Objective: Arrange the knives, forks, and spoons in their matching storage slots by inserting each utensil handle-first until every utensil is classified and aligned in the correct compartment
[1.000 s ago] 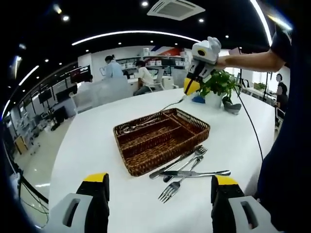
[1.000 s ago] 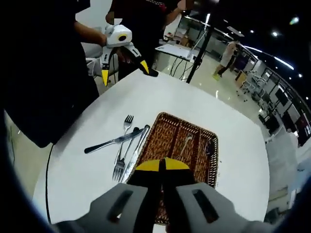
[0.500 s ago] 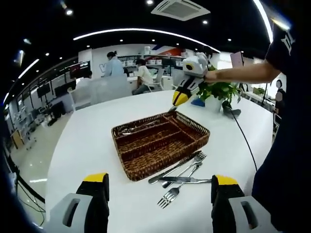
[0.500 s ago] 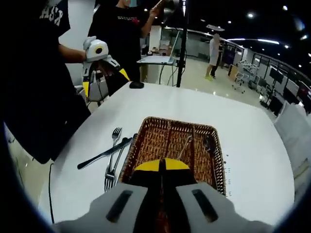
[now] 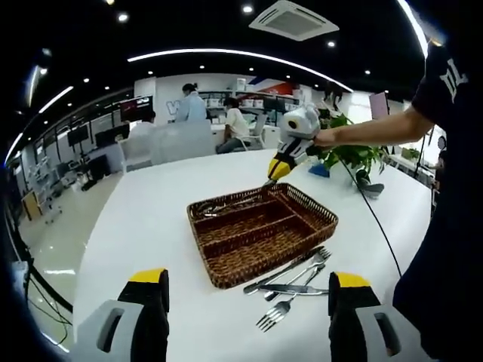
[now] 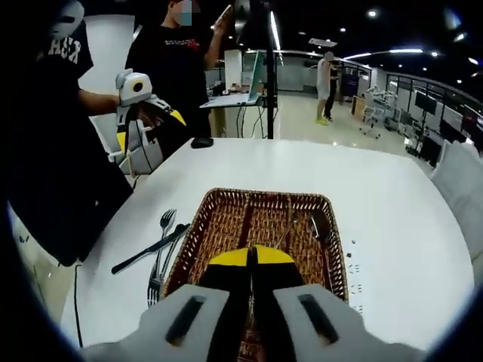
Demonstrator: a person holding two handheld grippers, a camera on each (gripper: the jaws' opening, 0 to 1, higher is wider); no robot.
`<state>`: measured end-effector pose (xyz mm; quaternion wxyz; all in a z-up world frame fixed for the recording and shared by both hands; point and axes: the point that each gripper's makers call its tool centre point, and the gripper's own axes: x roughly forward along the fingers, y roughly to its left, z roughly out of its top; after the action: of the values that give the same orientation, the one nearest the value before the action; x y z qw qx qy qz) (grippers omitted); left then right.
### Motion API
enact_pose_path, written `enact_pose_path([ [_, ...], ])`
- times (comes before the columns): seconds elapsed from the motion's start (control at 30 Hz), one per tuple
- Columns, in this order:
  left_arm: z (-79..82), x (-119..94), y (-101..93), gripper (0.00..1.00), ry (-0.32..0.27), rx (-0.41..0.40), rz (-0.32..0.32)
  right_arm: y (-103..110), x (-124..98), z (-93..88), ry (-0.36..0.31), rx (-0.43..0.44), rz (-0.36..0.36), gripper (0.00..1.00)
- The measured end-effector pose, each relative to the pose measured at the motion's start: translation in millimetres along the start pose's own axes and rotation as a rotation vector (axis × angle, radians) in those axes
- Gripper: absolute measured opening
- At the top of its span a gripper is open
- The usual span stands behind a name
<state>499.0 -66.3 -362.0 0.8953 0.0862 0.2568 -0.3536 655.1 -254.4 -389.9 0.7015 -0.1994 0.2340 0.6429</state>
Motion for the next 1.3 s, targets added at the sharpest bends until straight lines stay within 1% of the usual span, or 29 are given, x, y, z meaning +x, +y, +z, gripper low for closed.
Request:
enact_pose_path([
  [0.17, -7.9, 3.7, 6.9, 0.91, 0.024, 0.007, -0.015, -9.2, 4.0, -11.6, 0.018, 0.061, 0.011, 0.0],
  [0.27, -5.6, 9.6, 11.7, 0.91, 0.024, 0.013, -0.023, -8.4, 5.0, -19.0, 0.023, 0.101, 0.043, 0.0],
  [0.33, -3.1, 13.0, 13.8, 0.91, 0.02, 0.015, -0.027, -11.2, 5.6, -22.4, 0.036, 0.104, 0.048, 0.0],
  [0.4, -0.1, 17.3, 16.1, 0.91, 0.016, 0.018, -0.033, -16.9, 5.3, -24.0, 0.027, 0.149, 0.06, 0.0],
  [0.43, 1.0, 19.8, 16.9, 0.91, 0.017, 0.024, -0.037, -19.7, 5.3, -23.7, 0.012, 0.18, 0.069, 0.0],
  [0.47, 1.3, 21.4, 17.8, 0.91, 0.019, 0.029, -0.039, -22.3, 5.2, -24.3, 0.007, 0.193, 0.078, 0.0],
  [0.63, -0.1, 28.7, 23.8, 0.91, 0.026, 0.026, -0.041, -36.1, 7.9, -34.3, 0.042, 0.224, 0.109, 0.0],
  [0.67, -0.8, 29.7, 24.8, 0.91, 0.029, 0.026, -0.04, -35.5, 9.2, -36.6, 0.056, 0.23, 0.133, 0.0],
  [0.7, -1.5, 30.7, 25.8, 0.9, 0.031, 0.023, -0.04, -37.1, 10.6, -39.1, 0.072, 0.218, 0.134, 0.0],
  [0.73, -2.5, 32.0, 27.4, 0.9, 0.034, 0.017, -0.039, -39.4, 12.6, -44.2, 0.104, 0.203, 0.139, 0.0],
  [0.87, -3.3, 37.6, 30.9, 0.9, 0.043, 0.009, -0.04, -43.1, 19.7, -54.6, 0.16, 0.181, 0.176, 0.0],
  [0.93, -3.6, 40.2, 32.8, 0.9, 0.049, 0.006, -0.039, -43.4, 23.9, -59.0, 0.172, 0.204, 0.211, 0.0],
  [1.0, -3.7, 42.6, 35.5, 0.9, 0.052, 0.004, -0.037, -47.6, 26.6, -69.9, 0.208, 0.207, 0.23, 0.0],
  [1.03, -4.0, 43.8, 37.4, 0.9, 0.055, 0.003, -0.036, -46.7, 26.4, -73.5, 0.216, 0.231, 0.25, 0.0],
  [1.07, -4.2, 44.5, 38.6, 0.9, 0.055, 0.001, -0.034, -49.4, 28.0, -78.2, 0.222, 0.246, 0.257, 0.0],
  [1.13, -4.5, 46.1, 40.6, 0.9, 0.059, -0.003, -0.029, -50.6, 29.2, -83.7, 0.233, 0.251, 0.271, 0.0],
  [1.23, -7.1, 48.1, 44.5, 0.9, 0.067, -0.008, -0.021, -49.5, 30.7, -95.8, 0.297, 0.203, 0.298, 0.0],
  [1.3, -8.0, 50.1, 45.3, 0.9, 0.07, -0.009, -0.021, -48.9, 31.0, -102.6, 0.345, 0.145, 0.308, 0.0],
])
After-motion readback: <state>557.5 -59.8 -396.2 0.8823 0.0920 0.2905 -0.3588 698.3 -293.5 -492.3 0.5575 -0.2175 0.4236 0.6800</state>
